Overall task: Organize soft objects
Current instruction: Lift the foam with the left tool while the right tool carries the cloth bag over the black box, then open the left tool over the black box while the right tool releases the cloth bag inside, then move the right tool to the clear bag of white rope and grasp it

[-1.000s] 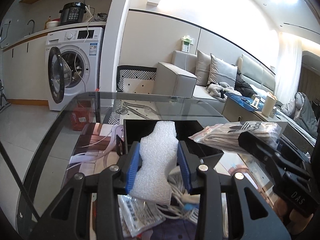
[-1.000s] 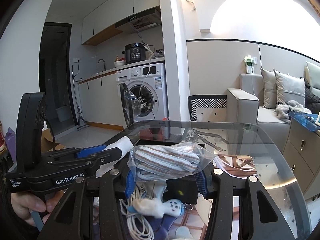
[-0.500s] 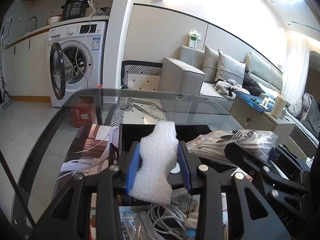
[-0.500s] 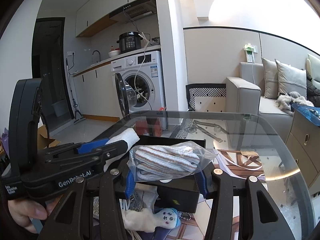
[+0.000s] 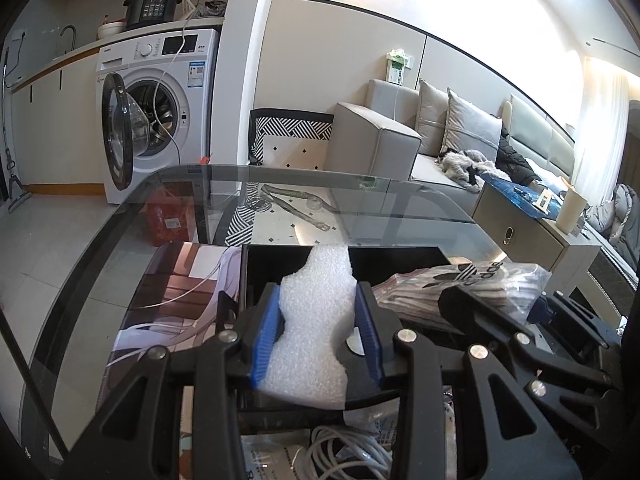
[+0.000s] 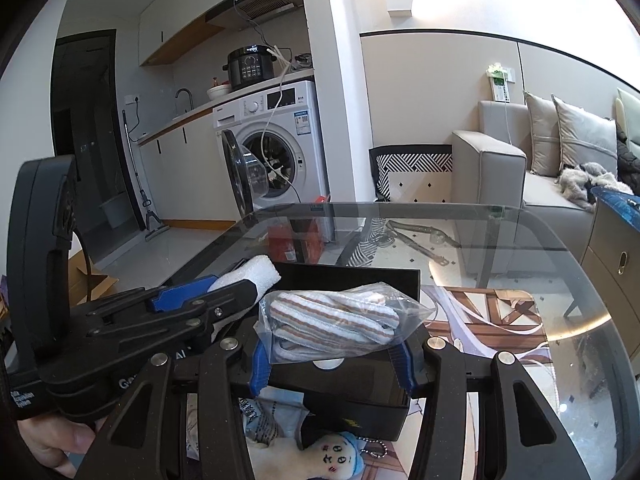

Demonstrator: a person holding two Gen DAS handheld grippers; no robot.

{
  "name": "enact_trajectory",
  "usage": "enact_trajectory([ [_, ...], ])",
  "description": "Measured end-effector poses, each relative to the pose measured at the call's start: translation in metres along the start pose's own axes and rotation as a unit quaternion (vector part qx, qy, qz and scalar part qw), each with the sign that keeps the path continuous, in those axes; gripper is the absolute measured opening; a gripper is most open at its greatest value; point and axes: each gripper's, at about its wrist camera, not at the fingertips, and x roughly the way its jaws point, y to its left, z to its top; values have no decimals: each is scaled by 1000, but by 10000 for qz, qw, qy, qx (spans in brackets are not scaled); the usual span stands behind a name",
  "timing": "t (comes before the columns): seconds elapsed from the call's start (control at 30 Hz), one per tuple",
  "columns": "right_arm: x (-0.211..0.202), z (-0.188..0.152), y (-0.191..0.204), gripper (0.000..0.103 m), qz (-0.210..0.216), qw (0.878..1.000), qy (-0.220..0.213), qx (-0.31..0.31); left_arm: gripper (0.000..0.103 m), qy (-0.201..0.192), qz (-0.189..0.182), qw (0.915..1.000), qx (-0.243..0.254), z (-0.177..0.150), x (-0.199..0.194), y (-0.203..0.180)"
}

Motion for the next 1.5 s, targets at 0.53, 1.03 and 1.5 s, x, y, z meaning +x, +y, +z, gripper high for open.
enact_trajectory([
  [0.53,-20,-8,-10,85,-228,9997,-43,-84,63,178,-54,9997,163,-5,2,-2],
  [1.03,-68,-29,-12,102,-366,9990,236,-42,103,-49,55,9999,150,-21,-53,14],
  [1.5,-95,-81,-2,103,-527,9961,706,-58,103,41,298,9993,240,-49,-88,28],
])
